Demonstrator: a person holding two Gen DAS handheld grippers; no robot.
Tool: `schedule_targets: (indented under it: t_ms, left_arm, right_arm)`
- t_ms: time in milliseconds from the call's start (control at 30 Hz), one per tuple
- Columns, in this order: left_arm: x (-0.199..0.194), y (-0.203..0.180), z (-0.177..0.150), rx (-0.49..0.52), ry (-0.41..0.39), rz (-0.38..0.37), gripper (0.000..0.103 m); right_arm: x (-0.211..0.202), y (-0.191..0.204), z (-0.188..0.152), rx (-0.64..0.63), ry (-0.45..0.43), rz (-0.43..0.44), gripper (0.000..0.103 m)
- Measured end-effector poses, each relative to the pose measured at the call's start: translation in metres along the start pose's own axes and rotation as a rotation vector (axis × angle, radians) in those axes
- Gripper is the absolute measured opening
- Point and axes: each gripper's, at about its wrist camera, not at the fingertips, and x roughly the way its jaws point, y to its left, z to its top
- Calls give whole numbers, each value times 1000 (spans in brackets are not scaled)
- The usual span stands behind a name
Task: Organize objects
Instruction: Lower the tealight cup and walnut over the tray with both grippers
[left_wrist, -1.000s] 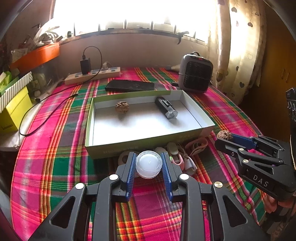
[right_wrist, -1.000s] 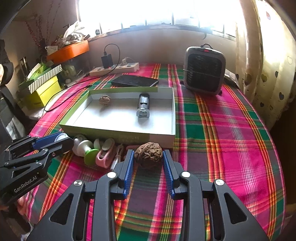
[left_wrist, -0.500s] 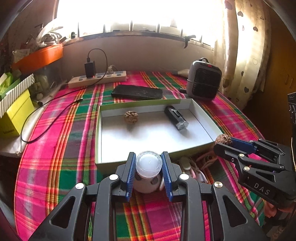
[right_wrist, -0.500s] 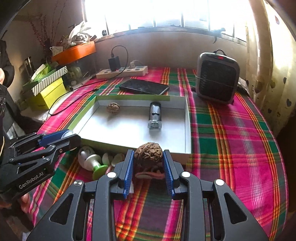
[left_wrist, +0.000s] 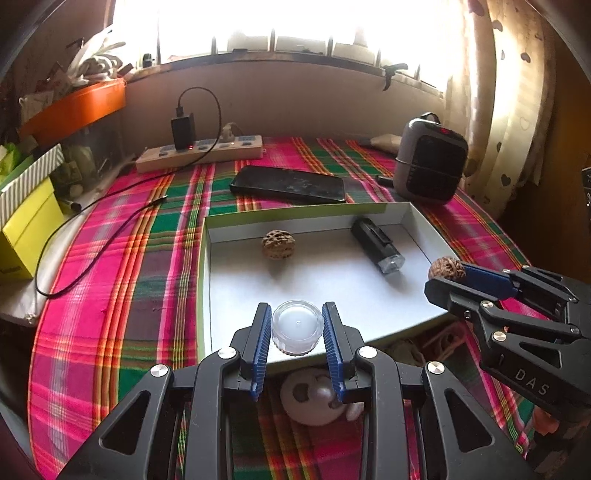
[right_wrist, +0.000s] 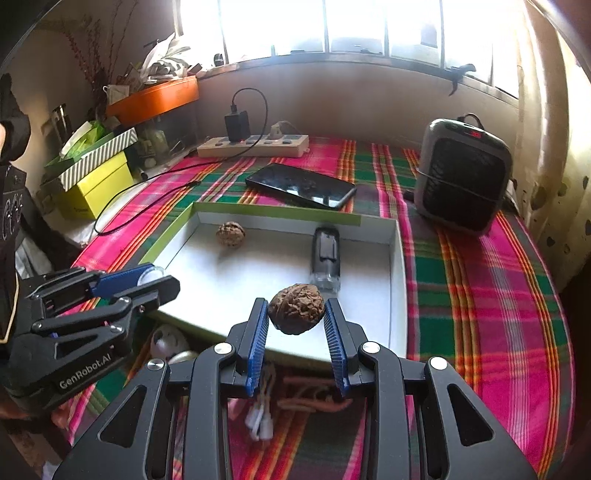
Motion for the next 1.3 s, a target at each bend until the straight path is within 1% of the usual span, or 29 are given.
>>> schedule_targets:
  t_ms: [333, 567, 767, 1033, 1300]
  left_arm:
    - [23, 12, 12, -23, 25, 13, 26]
    - [37, 15, 19, -10, 36, 25, 26]
    - [47, 18, 23, -7, 47, 28, 26]
    - [59, 21, 25, -8, 62, 31, 26]
    - [66, 22, 27, -7, 69, 34, 26]
  right_arm:
    - [29, 1, 19, -23, 30, 5, 32]
    - [53, 0, 32, -36, 65, 33, 32]
    - [70, 2, 43, -58, 84, 35, 32]
    - [89, 5, 51, -79, 114, 36, 32]
    - [101, 8, 55, -93, 127, 29, 32]
